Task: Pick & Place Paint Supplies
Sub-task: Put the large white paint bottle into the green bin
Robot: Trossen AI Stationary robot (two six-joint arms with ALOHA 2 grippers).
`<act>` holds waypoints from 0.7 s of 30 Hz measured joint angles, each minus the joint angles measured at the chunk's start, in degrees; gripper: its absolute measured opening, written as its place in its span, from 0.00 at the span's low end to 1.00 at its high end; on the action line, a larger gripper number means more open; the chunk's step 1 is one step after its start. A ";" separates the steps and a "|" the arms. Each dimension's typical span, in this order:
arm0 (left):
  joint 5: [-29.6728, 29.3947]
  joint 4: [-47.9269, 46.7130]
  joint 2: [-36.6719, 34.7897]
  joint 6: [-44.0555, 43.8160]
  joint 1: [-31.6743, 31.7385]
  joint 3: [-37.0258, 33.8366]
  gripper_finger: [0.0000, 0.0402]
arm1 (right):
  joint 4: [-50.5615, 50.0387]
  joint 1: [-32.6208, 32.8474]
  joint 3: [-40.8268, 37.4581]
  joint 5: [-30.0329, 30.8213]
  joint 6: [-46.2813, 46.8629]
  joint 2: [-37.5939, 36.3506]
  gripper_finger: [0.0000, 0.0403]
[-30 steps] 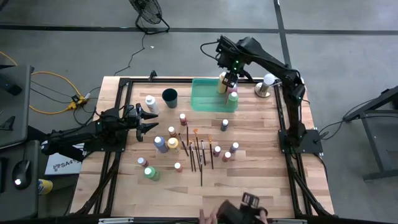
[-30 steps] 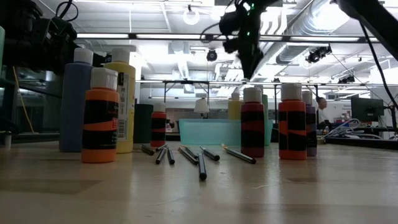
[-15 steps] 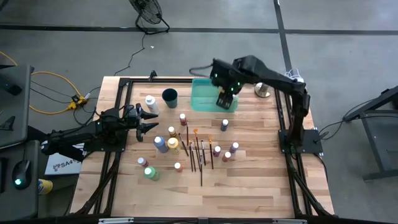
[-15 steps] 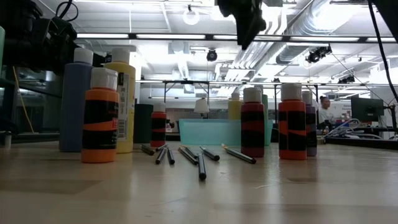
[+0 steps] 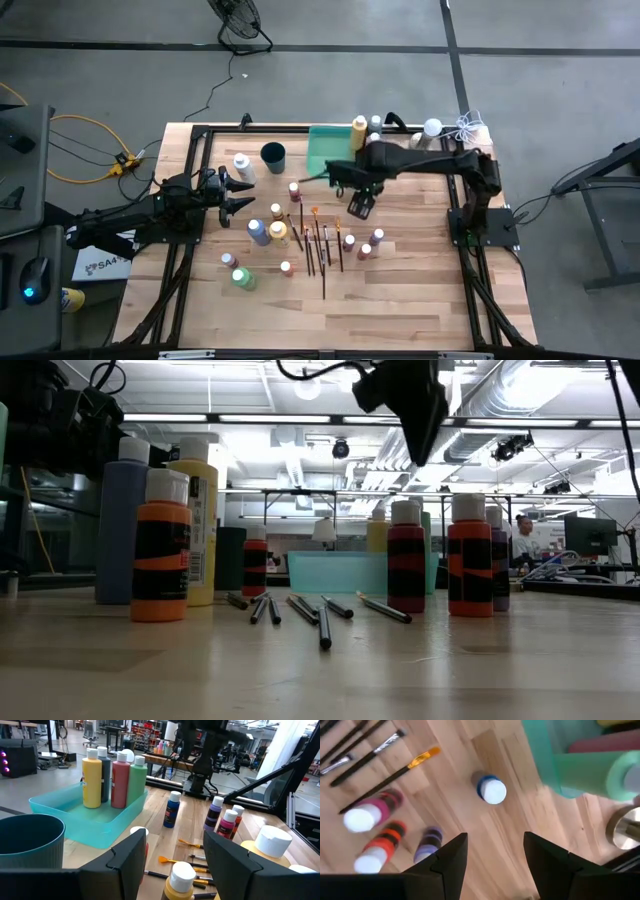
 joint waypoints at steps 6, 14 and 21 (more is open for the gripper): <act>-0.01 0.00 0.01 0.00 0.00 -0.01 0.48 | 10.07 3.61 -12.05 5.94 3.15 -4.03 0.47; 0.00 0.01 0.01 0.00 0.00 -0.01 0.48 | 32.89 8.56 -21.64 6.23 -8.95 -5.80 0.47; 0.00 0.01 0.01 0.00 0.01 -0.01 0.48 | 47.73 9.94 -25.26 7.94 -15.75 -5.82 0.47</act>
